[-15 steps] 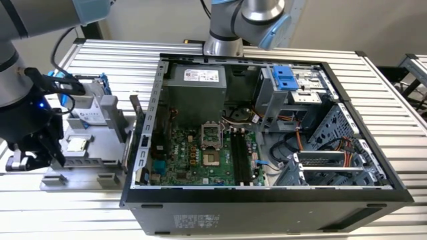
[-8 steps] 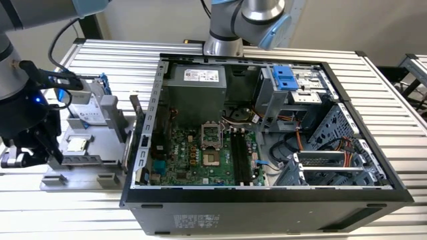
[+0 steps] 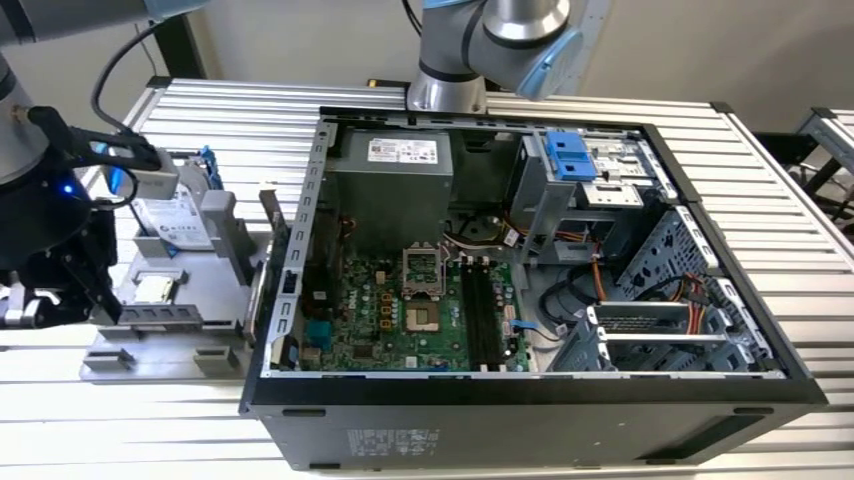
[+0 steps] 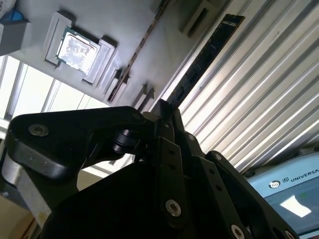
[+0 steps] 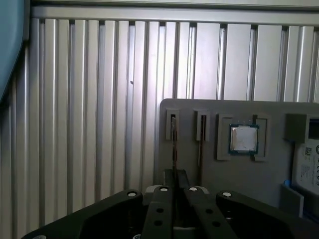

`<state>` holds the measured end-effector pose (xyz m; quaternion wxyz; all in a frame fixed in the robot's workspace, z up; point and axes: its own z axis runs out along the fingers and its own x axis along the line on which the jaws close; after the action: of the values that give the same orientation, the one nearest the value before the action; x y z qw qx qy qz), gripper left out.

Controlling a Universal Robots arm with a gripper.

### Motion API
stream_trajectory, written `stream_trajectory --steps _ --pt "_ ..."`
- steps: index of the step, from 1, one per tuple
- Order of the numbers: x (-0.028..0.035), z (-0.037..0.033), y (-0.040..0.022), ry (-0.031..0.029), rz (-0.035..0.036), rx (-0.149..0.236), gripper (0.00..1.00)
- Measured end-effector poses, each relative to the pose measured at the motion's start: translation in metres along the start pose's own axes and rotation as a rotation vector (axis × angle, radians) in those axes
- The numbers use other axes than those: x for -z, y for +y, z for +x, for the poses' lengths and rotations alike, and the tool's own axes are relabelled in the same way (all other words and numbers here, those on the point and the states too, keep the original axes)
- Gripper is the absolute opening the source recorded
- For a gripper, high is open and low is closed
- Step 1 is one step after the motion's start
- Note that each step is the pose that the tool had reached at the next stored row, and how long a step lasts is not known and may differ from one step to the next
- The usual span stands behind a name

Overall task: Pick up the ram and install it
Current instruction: 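Pick up the ram and move it above insertion slot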

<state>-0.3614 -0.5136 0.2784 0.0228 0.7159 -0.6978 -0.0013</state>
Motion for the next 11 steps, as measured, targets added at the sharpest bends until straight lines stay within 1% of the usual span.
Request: stream_trajectory --steps 7,11 --pt "0.0088 0.0003 0.0003 0.0004 0.0 0.0 0.0" --pt "0.0156 0.0005 0.0005 0.0007 -0.0001 0.0 0.0"
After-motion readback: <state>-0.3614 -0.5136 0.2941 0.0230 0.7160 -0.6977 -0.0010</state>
